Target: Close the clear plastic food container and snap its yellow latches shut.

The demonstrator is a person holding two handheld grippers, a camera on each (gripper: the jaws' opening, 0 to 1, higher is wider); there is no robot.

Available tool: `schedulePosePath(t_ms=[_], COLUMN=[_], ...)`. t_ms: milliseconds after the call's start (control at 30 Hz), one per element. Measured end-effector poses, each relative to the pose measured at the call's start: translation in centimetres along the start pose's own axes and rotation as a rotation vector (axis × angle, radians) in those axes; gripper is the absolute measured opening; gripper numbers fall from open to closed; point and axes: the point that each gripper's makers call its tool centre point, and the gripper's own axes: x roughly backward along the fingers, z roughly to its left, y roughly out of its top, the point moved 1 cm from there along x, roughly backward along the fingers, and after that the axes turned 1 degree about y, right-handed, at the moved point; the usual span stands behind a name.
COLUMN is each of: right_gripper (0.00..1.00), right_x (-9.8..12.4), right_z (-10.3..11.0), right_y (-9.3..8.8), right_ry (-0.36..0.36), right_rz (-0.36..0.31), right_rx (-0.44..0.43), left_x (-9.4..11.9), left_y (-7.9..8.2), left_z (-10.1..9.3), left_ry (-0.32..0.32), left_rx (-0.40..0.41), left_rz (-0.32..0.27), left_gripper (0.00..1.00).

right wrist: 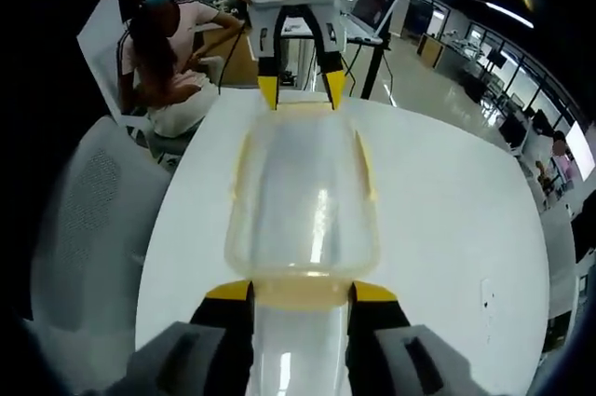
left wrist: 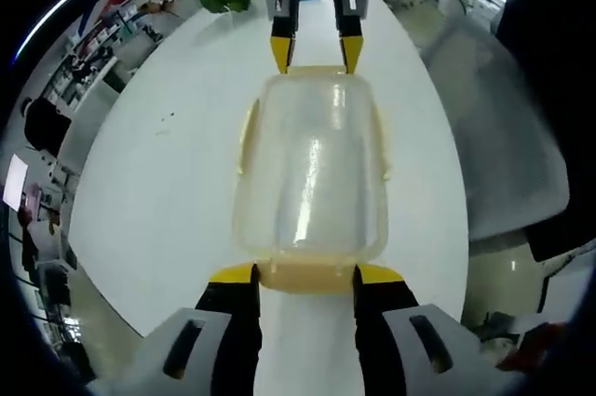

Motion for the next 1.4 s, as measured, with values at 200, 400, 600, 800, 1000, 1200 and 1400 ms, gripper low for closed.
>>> schedulePosePath(t_ms=[200, 400, 600, 800, 1000, 1200, 1400], right_gripper=[0.36, 0.36, 0.36, 0.36, 0.36, 0.36, 0.36], right_x=[0.4, 0.9, 1.5, 2.0, 2.5, 2.7, 2.9], right_z=[-0.1, -0.2, -0.1, -0.2, -0.3, -0.7, -0.7], right_y=[-1.0, -1.5, -1.9, -2.9, -3.5, -3.9, -5.1], right_ry=[-0.005, -0.005, -0.021, -0.031, -0.036, -0.045, -0.044], right_rz=[-0.006, -0.02, -0.022, -0.026, -0.038, -0.04, -0.037], right_rx=[0.015, 0.016, 0.017, 0.018, 0.008, 0.021, 0.024], left_x=[-0.6, -0.7, -1.1, -1.5, -1.5, -1.7, -2.4], left_y=[0.8, 1.5, 2.2, 3.1, 3.9, 4.5, 5.3], left_z=[0.0, 0.1, 0.1, 0.2, 0.5, 0.6, 0.5], left_ry=[0.008, 0.022, 0.031, 0.044, 0.062, 0.073, 0.075], left_rx=[0.011, 0.01, -0.001, -0.006, -0.014, -0.015, -0.017], left_rz=[0.007, 0.023, 0.038, 0.045, 0.042, 0.052, 0.051], left_gripper=[0.36, 0.36, 0.36, 0.36, 0.35, 0.35, 0.35])
